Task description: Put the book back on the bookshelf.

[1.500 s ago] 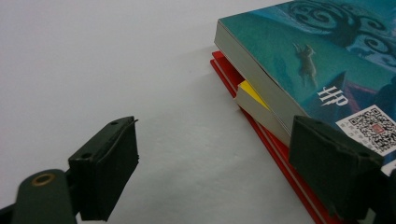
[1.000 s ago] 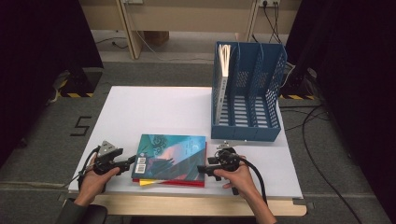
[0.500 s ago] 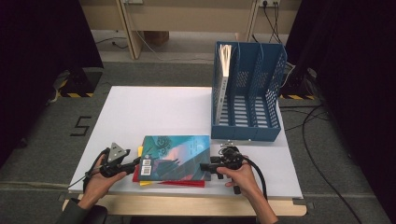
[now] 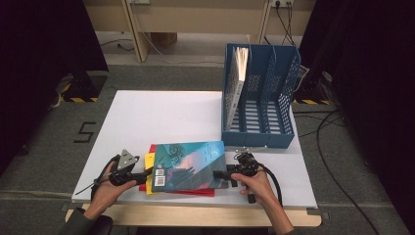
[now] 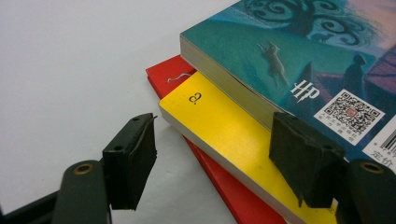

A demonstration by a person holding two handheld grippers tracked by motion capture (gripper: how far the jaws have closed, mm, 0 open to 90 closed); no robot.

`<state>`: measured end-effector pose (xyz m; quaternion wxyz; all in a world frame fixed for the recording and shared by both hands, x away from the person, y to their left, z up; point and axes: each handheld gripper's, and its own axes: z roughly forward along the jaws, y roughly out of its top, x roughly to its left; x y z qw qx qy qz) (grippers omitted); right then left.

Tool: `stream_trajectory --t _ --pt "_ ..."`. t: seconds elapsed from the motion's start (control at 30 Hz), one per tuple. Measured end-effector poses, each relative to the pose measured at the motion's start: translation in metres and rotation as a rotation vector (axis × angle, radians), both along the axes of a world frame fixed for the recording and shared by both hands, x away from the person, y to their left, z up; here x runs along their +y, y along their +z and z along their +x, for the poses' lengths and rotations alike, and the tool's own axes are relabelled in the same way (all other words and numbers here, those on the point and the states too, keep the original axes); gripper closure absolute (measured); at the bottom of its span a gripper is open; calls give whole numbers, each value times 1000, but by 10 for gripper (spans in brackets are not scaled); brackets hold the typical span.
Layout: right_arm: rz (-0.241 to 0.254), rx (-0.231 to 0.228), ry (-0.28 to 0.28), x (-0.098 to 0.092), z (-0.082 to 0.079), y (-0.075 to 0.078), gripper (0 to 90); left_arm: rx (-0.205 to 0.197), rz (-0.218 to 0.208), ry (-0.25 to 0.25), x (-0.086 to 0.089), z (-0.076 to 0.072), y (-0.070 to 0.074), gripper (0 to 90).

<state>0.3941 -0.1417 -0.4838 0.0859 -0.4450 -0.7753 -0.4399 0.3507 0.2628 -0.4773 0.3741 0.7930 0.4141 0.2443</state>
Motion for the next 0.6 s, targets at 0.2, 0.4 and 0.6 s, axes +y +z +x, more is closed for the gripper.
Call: stream_trajectory --t 0.2,0.4,0.6 --pt "20 25 -2 -2 2 -2 262 -8 0 -1 -2 0 0 318" --pt "24 37 6 -2 2 -3 264 -7 -5 3 -1 0 -1 303" --pt "46 62 26 0 2 -5 266 -7 -6 8 -1 0 -1 271"
